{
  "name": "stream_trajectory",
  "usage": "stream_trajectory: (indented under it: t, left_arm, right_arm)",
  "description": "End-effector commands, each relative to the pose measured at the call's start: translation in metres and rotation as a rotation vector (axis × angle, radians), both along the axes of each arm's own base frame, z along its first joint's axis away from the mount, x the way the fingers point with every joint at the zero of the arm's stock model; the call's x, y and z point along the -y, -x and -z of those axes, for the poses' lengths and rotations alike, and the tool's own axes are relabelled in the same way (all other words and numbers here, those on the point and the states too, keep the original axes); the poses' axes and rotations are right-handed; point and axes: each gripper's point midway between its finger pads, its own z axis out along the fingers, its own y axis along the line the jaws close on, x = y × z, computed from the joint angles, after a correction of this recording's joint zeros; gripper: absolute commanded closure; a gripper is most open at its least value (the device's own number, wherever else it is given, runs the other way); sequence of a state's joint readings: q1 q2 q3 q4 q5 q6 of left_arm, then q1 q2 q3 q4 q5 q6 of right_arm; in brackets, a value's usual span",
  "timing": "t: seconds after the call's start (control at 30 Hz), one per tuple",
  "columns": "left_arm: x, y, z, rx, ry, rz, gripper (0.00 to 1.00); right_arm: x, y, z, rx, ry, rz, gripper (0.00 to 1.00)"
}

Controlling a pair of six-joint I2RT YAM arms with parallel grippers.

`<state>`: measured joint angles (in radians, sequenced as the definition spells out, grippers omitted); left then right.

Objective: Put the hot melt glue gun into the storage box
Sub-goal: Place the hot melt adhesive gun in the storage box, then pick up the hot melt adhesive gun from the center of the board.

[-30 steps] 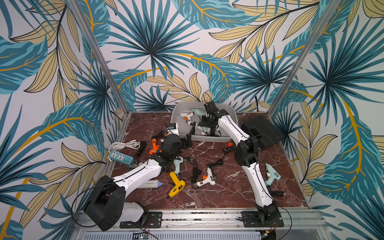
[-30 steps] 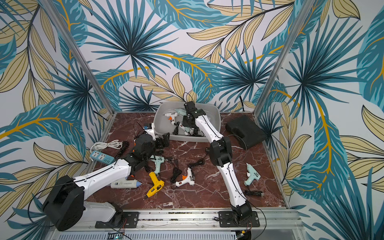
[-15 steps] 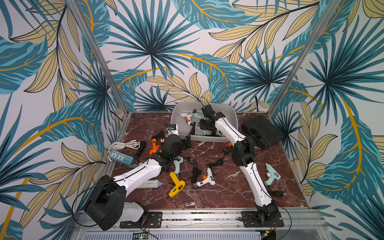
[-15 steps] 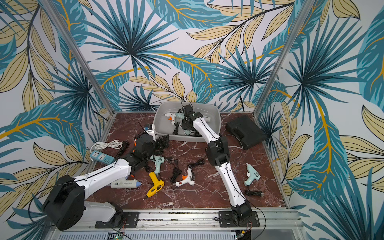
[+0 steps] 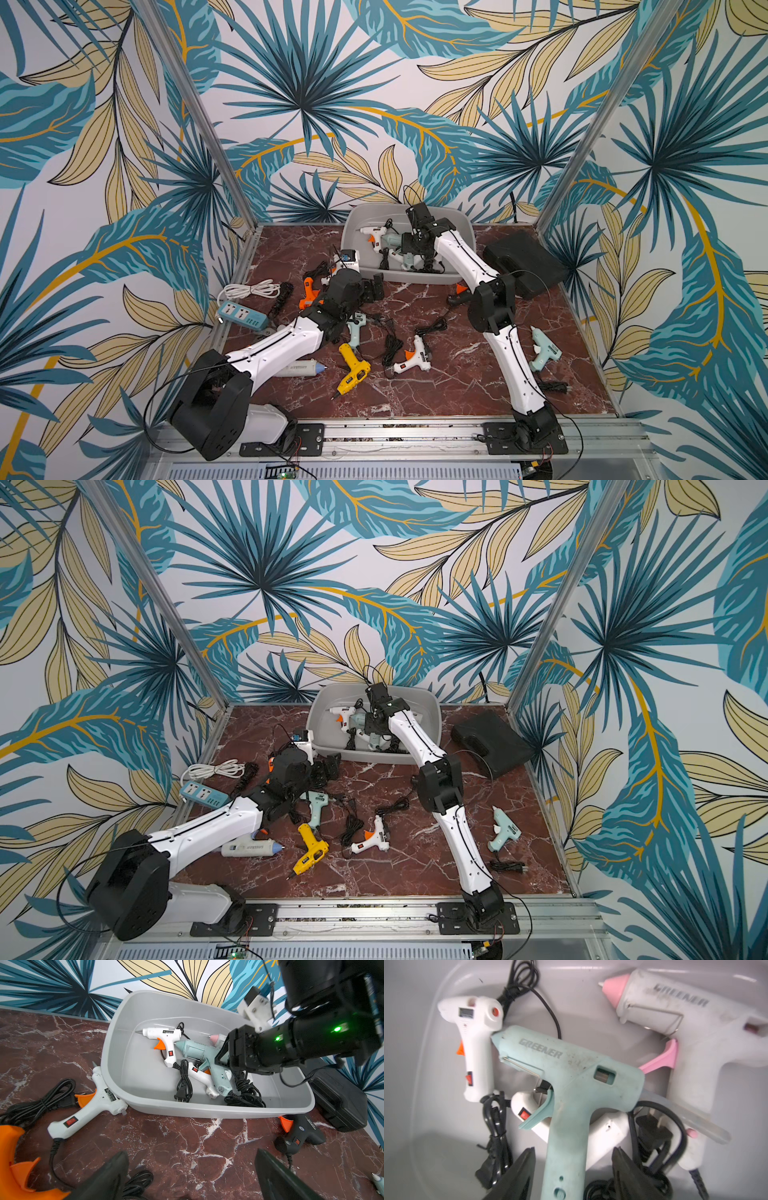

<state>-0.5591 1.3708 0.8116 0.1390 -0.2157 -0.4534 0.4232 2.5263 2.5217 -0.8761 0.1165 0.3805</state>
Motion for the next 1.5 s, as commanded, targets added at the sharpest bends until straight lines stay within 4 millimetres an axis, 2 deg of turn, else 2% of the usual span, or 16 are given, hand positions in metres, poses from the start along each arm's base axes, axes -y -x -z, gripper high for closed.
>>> stream_trajectory:
  t: [0.0,0.17,0.27,0.37,0.53,0.6,0.63,0.83,0.97,1.07,1.17,1.3,1.47]
  left_arm:
    - [0.008,-0.01,-0.015,0.027,-0.005,0.032,0.0]
    - [0.032,-0.014,-0.025,0.047,-0.018,0.153,0.0]
    - [0.057,-0.015,-0.032,0.066,-0.006,0.273,0.01]
    - [0.083,-0.018,-0.033,0.078,-0.019,0.359,0.01]
    - [0.135,-0.017,-0.028,0.1,-0.108,0.51,0.03]
    - [0.156,-0.015,-0.021,0.092,-0.143,0.562,0.04]
    - [0.167,-0.015,-0.019,0.088,-0.153,0.591,0.05]
    - [0.221,-0.004,0.002,0.089,-0.226,0.744,0.13]
    - [0.247,-0.001,0.025,0.072,-0.343,0.792,0.21]
    - [0.26,0.002,0.041,0.049,-0.423,0.818,0.26]
    - [0.271,0.005,0.055,0.026,-0.483,0.84,0.29]
    - [0.279,0.011,0.075,-0.007,-0.573,0.866,0.32]
    - [0.286,0.007,0.093,-0.042,-0.617,0.884,0.33]
  right_arm:
    - [0.007,0.013,-0.06,0.069,-0.009,-0.01,0.34]
    - [0.022,0.032,-0.101,0.108,-0.015,0.004,0.28]
    - [0.045,0.049,-0.12,0.119,-0.007,0.063,0.23]
    - [0.073,0.069,-0.129,0.113,-0.022,0.137,0.21]
    - [0.134,0.112,-0.138,0.143,-0.02,0.289,0.14]
    - [0.162,0.134,-0.138,0.157,-0.011,0.363,0.07]
    - [0.177,0.146,-0.138,0.163,-0.008,0.405,0.01]
    - [0.254,0.221,-0.127,0.192,0.047,0.647,0.01]
    - [0.289,0.267,-0.118,0.215,0.052,0.773,0.01]
    - [0.31,0.295,-0.115,0.226,0.077,0.861,0.0]
    - [0.322,0.314,-0.118,0.241,0.102,0.915,0.0]
    - [0.328,0.326,-0.127,0.276,0.108,0.951,0.01]
    - [0.329,0.333,-0.136,0.317,0.085,0.965,0.01]
